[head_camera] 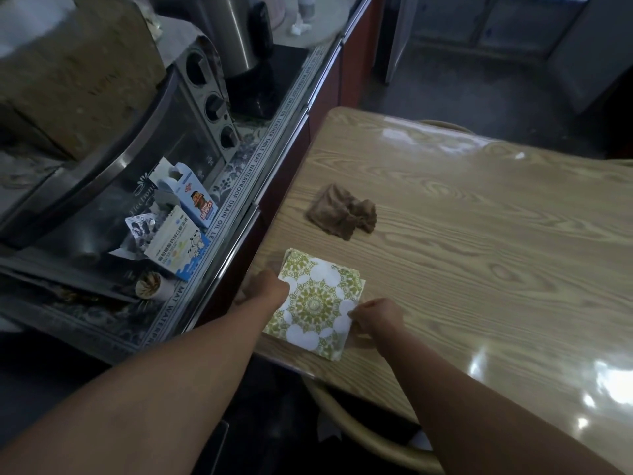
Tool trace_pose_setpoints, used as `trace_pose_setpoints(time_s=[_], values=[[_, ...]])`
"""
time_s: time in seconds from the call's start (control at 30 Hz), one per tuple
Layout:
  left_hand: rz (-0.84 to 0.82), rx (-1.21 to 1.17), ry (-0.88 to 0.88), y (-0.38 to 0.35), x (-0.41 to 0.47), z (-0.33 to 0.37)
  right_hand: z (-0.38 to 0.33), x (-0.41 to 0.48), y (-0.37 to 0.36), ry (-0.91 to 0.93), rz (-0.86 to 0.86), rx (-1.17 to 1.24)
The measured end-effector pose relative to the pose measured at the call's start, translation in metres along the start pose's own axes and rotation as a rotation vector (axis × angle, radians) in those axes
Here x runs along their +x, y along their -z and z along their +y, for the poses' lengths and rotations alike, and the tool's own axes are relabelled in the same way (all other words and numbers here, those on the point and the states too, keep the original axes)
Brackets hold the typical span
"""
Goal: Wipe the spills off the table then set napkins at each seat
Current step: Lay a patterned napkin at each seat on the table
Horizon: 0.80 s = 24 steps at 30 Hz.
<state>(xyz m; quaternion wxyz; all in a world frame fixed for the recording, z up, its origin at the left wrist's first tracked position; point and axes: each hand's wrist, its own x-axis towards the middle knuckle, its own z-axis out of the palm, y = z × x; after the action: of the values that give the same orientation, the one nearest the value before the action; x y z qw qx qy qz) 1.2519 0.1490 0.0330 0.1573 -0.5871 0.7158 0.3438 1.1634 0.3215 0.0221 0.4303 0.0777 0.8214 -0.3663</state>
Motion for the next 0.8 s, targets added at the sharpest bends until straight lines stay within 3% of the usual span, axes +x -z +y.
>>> trace_pose_setpoints(time_s=[0.33, 0.8], values=[[-0.123, -0.415, 0.042, 0.001, -0.014, -0.010, 0.009, 0.003, 0.006, -0.029, 0.015, 0.004], [-0.166, -0.629, 0.103, -0.011, -0.018, -0.017, 0.015, -0.002, 0.004, 0.003, 0.034, 0.054]])
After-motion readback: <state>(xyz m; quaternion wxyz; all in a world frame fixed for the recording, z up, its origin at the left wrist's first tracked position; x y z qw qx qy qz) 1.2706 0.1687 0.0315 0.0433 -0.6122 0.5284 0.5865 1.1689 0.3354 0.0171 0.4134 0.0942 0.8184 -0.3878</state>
